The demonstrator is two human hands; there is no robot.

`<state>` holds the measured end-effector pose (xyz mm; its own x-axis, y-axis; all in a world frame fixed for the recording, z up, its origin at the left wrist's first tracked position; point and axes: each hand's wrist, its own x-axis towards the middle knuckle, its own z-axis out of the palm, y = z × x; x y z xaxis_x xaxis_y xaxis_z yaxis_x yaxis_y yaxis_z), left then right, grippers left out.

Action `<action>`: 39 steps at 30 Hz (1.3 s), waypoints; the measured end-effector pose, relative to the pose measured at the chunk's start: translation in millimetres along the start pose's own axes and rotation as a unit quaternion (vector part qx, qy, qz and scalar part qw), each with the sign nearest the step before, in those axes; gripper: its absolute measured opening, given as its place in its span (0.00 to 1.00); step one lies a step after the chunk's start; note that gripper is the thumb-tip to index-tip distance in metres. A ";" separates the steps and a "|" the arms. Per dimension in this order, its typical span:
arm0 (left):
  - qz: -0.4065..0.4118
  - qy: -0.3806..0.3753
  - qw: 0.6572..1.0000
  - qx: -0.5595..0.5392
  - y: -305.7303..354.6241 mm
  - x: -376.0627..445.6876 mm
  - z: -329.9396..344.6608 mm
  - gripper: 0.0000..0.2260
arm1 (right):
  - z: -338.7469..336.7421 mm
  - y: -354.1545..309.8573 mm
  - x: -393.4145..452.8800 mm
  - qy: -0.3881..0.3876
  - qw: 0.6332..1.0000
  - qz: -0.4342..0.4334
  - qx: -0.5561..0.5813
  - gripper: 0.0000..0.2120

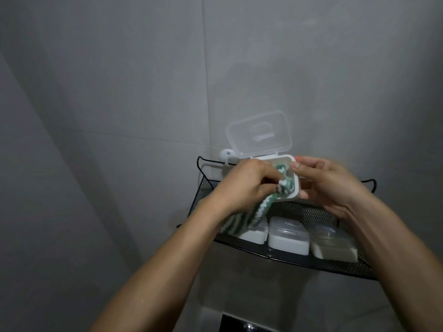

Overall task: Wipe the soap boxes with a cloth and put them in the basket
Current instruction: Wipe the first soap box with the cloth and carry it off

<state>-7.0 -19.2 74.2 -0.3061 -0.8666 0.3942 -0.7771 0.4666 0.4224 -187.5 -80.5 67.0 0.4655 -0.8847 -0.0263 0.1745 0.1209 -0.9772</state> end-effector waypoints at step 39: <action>-0.369 0.186 0.772 -0.483 -39.4 -27.0 -12.5 0.05 | -16.9 -2.5 7.6 0.104 0.994 0.044 -0.006 0.18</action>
<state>38.7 -12.0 57.1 0.3427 -0.9327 -0.1125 0.1636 -0.0587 0.9848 -199.1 -95.1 65.6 0.2890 -0.9450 -0.1529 0.1296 0.1969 -0.9718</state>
